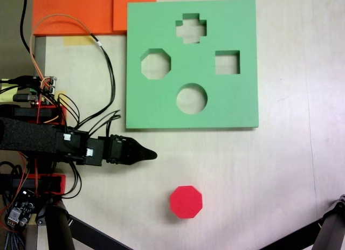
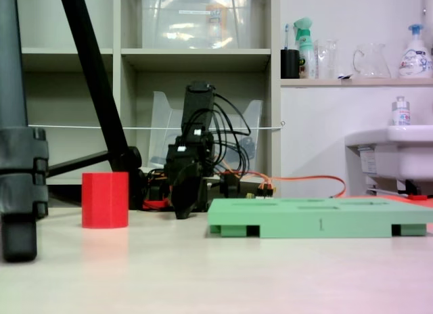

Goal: Put the octagonal pillar block into the corresponding hole

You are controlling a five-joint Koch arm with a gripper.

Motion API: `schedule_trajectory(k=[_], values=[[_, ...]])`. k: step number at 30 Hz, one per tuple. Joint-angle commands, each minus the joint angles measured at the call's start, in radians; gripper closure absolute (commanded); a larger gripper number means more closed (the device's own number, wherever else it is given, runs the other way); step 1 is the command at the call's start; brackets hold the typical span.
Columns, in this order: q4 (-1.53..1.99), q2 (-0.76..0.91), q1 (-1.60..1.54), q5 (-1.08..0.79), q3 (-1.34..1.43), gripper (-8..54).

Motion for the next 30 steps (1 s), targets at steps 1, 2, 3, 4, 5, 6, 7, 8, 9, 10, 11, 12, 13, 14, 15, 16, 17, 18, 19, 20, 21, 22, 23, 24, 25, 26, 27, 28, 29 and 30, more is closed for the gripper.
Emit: schedule_trajectory(k=[1,2,3,4,5,6,7,8,9,10,11,12,13,14,15,16,17,18,19,20,21,22,23,24,25,26,27,28,29,30], values=[[0.038,0.078,0.009,0.015,0.072,11.0],[0.038,0.08,0.011,0.015,0.072,11.0],[0.038,0.08,0.009,0.015,0.072,11.0],[0.038,0.078,0.009,0.015,0.072,11.0],[0.038,0.078,0.009,0.015,0.072,11.0],[0.038,0.078,0.009,0.015,0.072,11.2],[0.038,0.078,0.009,0.015,0.072,12.2],[0.037,0.078,0.009,0.017,0.072,12.5],[0.037,0.078,0.011,0.017,0.072,12.6],[0.037,0.08,0.009,0.017,0.072,12.6],[0.037,0.08,0.015,0.021,0.072,12.4],[0.038,0.078,0.025,0.04,0.072,12.5],[0.037,0.078,0.048,0.097,0.072,12.3],[0.023,0.078,0.064,0.222,0.071,11.8],[-0.006,0.078,0.066,0.436,0.064,12.0],[-0.012,0.078,0.064,0.62,0.052,12.8],[-0.008,0.08,0.063,0.804,0.011,13.5],[0.008,0.078,0.066,0.937,-0.037,13.5],[0.049,0.078,0.075,1.019,-0.084,13.5],[0.13,0.08,0.077,1.081,-0.141,13.5],[0.276,0.08,0.098,1.169,-0.241,13.5],[0.449,0.08,0.117,1.232,-0.344,13.5],[0.629,0.08,0.123,1.292,-0.459,13.6],[0.802,0.078,0.121,1.342,-0.575,14.4],[0.945,0.074,0.123,1.39,-0.68,15.7],[1.029,0.072,0.123,1.405,-0.758,16.3],[1.086,0.069,0.129,1.414,-0.816,17.8],[1.18,0.054,0.153,1.422,-0.902,19.9],[1.238,0.023,0.152,1.422,-0.962,19.9],[1.298,0.005,0.153,1.42,-1.012,19.9]])
